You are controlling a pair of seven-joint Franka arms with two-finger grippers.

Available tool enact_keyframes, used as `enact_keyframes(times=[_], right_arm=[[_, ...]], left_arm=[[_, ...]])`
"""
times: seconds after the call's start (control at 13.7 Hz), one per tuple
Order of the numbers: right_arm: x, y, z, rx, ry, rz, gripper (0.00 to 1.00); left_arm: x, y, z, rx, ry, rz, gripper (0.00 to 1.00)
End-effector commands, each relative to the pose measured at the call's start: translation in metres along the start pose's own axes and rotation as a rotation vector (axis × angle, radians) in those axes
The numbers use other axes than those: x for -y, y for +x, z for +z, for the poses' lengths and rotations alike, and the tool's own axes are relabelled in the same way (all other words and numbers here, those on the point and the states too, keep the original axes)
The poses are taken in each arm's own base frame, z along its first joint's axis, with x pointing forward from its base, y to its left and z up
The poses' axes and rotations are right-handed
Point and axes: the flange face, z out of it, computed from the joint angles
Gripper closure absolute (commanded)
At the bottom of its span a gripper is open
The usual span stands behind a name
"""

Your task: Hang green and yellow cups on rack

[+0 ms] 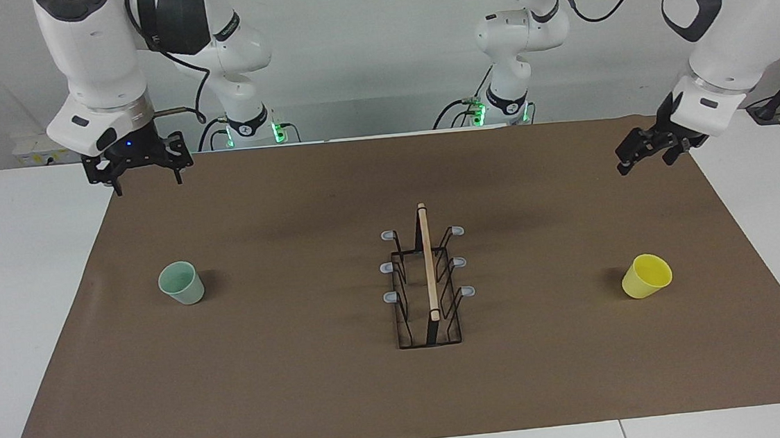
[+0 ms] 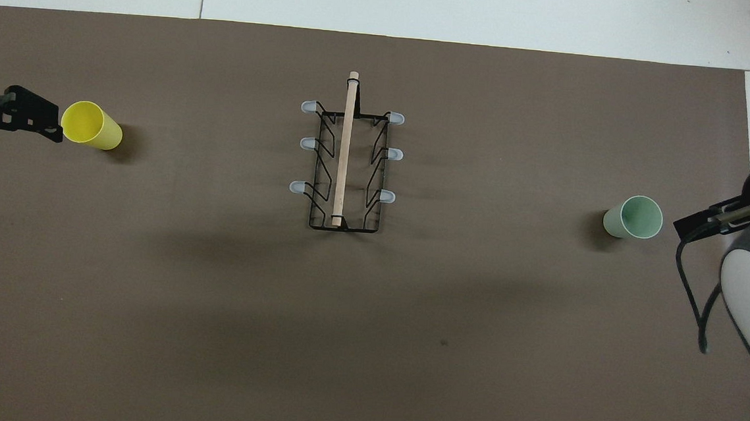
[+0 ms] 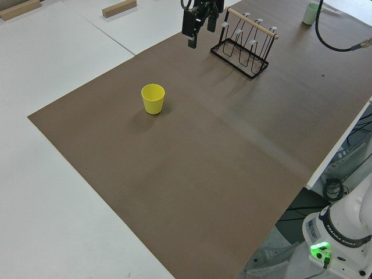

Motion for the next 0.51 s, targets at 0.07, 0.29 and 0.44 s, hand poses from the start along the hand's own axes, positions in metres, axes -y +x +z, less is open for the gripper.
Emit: enact_keyframes(times=[0.07,0.29,0.44], right_arm=[[0.01,-0.004,-0.008,0.043,-0.106,-0.239,0.0],[0.009,-0.007,-0.001,0.074,-0.145,-0.483,0.0],[0.006,-0.008,0.009,0.112,-0.149,-0.669,0.0]], left_arm=[[0.017,0.04,0.015,0.047,-0.071,-0.323,0.0],[0.036,0.07,0.047,0.077,-0.122,-0.556,0.01],[0.041,0.094,0.075,0.104,-0.107,-0.677,0.01]])
